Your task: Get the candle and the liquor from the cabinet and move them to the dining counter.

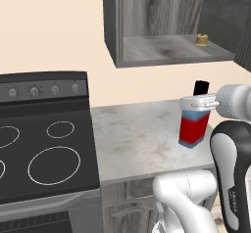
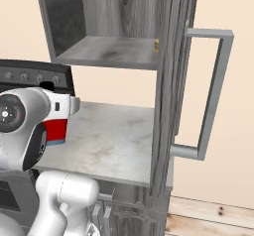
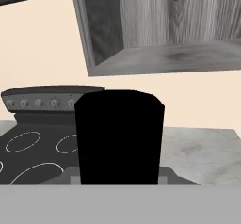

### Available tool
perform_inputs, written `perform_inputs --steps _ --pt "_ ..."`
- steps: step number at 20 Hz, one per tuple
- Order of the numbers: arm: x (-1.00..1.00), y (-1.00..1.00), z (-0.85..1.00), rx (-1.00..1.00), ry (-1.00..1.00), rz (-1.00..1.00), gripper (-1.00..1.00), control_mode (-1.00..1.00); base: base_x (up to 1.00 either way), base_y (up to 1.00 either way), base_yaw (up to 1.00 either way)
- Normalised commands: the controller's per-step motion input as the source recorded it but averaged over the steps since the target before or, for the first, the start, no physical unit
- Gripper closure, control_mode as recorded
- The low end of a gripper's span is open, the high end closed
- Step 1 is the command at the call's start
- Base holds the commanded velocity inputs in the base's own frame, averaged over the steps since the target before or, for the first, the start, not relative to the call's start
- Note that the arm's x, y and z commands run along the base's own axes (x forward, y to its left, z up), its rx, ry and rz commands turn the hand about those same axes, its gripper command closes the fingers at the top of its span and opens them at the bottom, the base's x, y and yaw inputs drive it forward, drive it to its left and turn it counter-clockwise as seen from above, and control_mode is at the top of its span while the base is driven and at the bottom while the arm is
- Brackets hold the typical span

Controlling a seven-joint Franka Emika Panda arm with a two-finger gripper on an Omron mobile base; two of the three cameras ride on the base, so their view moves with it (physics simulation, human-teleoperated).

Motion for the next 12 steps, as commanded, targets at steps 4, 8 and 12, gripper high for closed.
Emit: perform_inputs --steps 4,8,12 --pt "0.0 0.0 0.0 0.0 0.0 0.0 1.0 -1.0 0.0 0.0 0.0" --pt "0.0 0.0 0.0 0.0 0.0 0.0 1.0 -1.0 0.0 0.0 0.0" --pt "0.0 0.0 0.0 0.0 0.0 0.0 1.0 -1.0 0.0 0.0 0.0"
